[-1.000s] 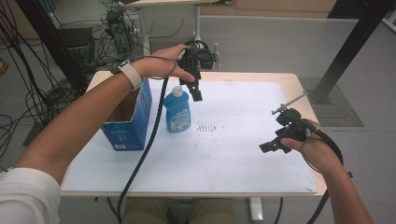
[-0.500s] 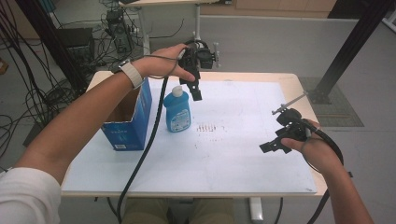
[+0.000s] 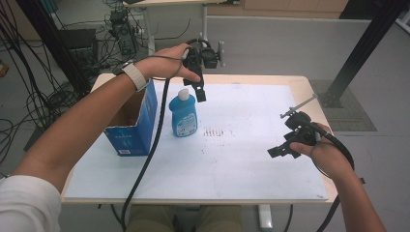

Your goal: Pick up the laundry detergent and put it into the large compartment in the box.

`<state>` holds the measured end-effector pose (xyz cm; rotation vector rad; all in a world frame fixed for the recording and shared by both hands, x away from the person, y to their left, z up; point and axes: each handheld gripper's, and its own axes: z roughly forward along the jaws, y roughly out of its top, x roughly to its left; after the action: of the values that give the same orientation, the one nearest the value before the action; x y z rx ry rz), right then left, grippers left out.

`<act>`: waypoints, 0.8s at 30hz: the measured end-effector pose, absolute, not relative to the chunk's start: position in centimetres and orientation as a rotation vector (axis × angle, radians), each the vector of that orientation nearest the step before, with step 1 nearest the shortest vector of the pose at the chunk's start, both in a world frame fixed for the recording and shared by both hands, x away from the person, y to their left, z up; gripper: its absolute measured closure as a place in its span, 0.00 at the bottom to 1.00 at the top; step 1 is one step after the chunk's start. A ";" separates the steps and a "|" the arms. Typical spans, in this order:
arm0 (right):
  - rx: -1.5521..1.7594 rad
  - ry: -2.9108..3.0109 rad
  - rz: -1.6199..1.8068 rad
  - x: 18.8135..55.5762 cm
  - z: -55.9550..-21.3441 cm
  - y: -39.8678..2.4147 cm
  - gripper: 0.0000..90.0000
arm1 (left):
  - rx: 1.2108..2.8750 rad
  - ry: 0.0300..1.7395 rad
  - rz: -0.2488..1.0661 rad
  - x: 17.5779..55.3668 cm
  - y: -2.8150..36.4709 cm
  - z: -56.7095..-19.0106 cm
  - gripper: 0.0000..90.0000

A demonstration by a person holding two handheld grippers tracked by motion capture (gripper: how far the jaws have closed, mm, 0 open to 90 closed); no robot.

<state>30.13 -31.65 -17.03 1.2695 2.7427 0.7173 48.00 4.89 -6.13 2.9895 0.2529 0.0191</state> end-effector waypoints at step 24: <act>1.265 2.748 0.722 30.4 -17.2 -31.6 0.10 | 2.979 0.567 -0.006 49.7 6.0 -5.8 0.08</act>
<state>30.37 -31.55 -17.22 1.2649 2.7480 0.7216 49.68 6.02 -5.82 2.9790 0.5673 -0.0062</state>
